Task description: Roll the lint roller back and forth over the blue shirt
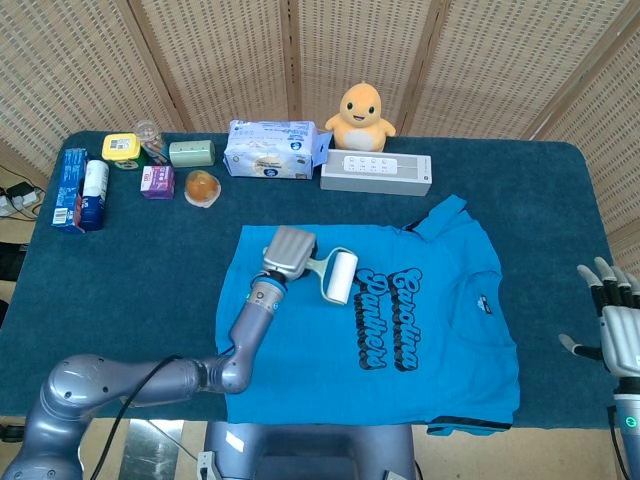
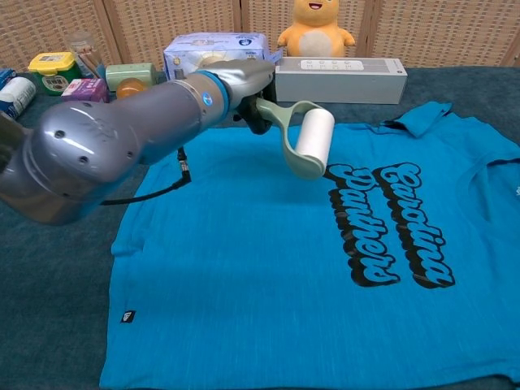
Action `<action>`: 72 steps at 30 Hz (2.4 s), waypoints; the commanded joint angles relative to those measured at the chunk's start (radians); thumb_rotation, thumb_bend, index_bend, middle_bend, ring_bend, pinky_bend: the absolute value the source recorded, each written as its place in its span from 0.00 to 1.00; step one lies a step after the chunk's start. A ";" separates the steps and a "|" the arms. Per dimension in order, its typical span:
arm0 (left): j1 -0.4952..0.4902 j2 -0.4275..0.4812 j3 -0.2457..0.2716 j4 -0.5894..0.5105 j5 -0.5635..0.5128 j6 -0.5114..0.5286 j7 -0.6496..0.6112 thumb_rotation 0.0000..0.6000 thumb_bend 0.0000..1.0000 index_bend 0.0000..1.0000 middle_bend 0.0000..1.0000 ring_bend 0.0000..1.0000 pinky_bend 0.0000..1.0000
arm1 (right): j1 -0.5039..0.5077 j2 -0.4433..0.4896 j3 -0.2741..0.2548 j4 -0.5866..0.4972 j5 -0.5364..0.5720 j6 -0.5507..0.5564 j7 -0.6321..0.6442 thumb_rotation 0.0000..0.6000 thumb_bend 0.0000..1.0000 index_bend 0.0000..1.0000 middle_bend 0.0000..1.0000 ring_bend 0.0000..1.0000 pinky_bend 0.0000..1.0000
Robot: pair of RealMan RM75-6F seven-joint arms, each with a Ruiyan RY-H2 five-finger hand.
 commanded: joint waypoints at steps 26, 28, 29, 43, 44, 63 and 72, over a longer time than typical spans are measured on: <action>-0.171 -0.213 -0.161 0.307 -0.305 -0.151 0.312 1.00 0.71 0.98 0.94 0.76 0.97 | 0.001 0.022 0.005 0.009 0.010 -0.015 0.065 1.00 0.00 0.12 0.00 0.00 0.00; -0.168 -0.209 -0.159 0.301 -0.308 -0.147 0.321 1.00 0.71 0.98 0.94 0.76 0.97 | 0.002 0.022 0.006 0.011 0.012 -0.018 0.067 1.00 0.00 0.12 0.00 0.00 0.00; -0.165 -0.204 -0.156 0.293 -0.310 -0.143 0.329 1.00 0.71 0.98 0.94 0.76 0.97 | 0.003 0.022 0.005 0.012 0.012 -0.020 0.068 1.00 0.00 0.12 0.00 0.00 0.00; -0.061 -0.122 -0.085 0.181 -0.218 -0.083 0.293 1.00 0.71 0.98 0.94 0.76 0.97 | 0.000 0.026 0.009 0.008 0.015 -0.013 0.072 1.00 0.00 0.12 0.00 0.00 0.00; -0.048 -0.114 -0.078 0.170 -0.207 -0.082 0.282 1.00 0.71 0.98 0.94 0.76 0.97 | 0.000 0.027 0.009 0.007 0.015 -0.012 0.072 1.00 0.00 0.12 0.00 0.00 0.00; 0.217 0.159 0.041 -0.112 0.040 -0.008 0.031 1.00 0.71 0.98 0.94 0.76 0.97 | 0.004 0.021 0.003 0.002 0.011 -0.017 0.055 1.00 0.00 0.12 0.00 0.00 0.00; 0.270 0.186 0.074 -0.082 0.076 -0.010 -0.013 1.00 0.71 0.98 0.94 0.76 0.97 | 0.006 0.018 0.003 0.004 0.016 -0.024 0.052 1.00 0.00 0.12 0.00 0.00 0.00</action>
